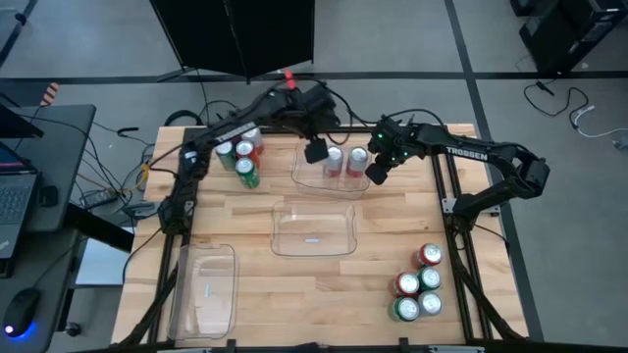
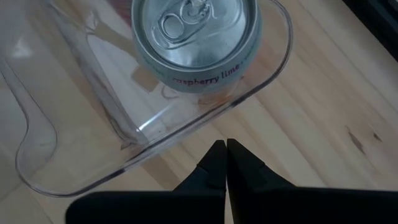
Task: Sort soda cans
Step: Put the top pink white soda can into the top transparent bin
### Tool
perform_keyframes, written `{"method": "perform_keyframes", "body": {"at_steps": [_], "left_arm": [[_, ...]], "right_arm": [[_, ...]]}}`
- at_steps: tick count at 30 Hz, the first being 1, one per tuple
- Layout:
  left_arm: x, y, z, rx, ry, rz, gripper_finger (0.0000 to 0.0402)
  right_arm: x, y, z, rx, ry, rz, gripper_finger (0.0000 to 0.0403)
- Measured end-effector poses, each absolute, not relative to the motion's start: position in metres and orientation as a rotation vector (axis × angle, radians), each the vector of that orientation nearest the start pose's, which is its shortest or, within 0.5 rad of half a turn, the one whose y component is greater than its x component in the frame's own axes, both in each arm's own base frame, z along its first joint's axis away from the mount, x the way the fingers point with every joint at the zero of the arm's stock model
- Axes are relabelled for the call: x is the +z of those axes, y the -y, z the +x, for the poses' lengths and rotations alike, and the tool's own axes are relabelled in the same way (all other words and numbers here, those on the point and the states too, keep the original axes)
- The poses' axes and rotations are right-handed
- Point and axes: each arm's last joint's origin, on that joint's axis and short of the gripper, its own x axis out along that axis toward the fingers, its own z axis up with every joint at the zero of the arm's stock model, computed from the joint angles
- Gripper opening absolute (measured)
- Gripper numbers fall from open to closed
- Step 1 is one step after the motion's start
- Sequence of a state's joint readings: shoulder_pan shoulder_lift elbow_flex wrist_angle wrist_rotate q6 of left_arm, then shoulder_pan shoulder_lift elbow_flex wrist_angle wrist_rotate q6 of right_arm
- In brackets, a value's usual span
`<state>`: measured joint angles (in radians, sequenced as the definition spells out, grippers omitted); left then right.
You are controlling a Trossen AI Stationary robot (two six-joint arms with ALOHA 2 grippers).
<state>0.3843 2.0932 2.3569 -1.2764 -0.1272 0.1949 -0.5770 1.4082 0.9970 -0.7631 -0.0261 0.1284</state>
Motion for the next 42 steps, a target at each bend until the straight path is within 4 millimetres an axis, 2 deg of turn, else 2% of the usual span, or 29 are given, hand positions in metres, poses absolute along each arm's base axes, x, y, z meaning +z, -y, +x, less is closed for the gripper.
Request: {"method": "perform_keyframes", "body": {"at_steps": [6,11,16,18,22,29,33,36,42], "left_arm": [[0.405,-0.149,0.352,0.442,-1.105,0.071,0.0218],[0.419,-0.141,0.324,0.585,-1.174,0.023,0.0162],[0.425,-0.139,0.315,0.671,-1.153,-0.020,0.0098],[0.427,-0.139,0.314,0.671,-1.148,-0.015,0.0069],[0.426,-0.146,0.311,0.660,-1.157,-0.021,0.0013],[0.425,-0.184,0.291,0.705,-1.117,-0.242,0.0004],[0.414,-0.208,0.278,0.771,-1.155,-0.303,0.0005],[0.397,-0.222,0.272,0.792,-1.219,-0.353,0.0012],[0.343,-0.234,0.267,0.763,-1.470,-0.342,0.0031]], "right_arm": [[0.240,0.140,0.218,-0.541,-1.079,0.424,0.0000],[0.265,0.129,0.207,-0.528,-0.972,0.368,0.0000],[0.298,0.111,0.199,-0.490,-0.767,0.285,0.0000],[0.305,0.103,0.198,-0.464,-0.687,0.250,0.0000],[0.302,0.092,0.200,-0.415,-0.596,0.204,0.0000],[0.279,0.081,0.209,-0.363,-0.500,0.198,0.0000],[0.270,0.076,0.211,-0.342,-0.473,0.200,0.0000],[0.269,0.073,0.212,-0.329,-0.472,0.198,0.0000],[0.270,0.069,0.214,-0.311,-0.458,0.192,0.0000]]}}
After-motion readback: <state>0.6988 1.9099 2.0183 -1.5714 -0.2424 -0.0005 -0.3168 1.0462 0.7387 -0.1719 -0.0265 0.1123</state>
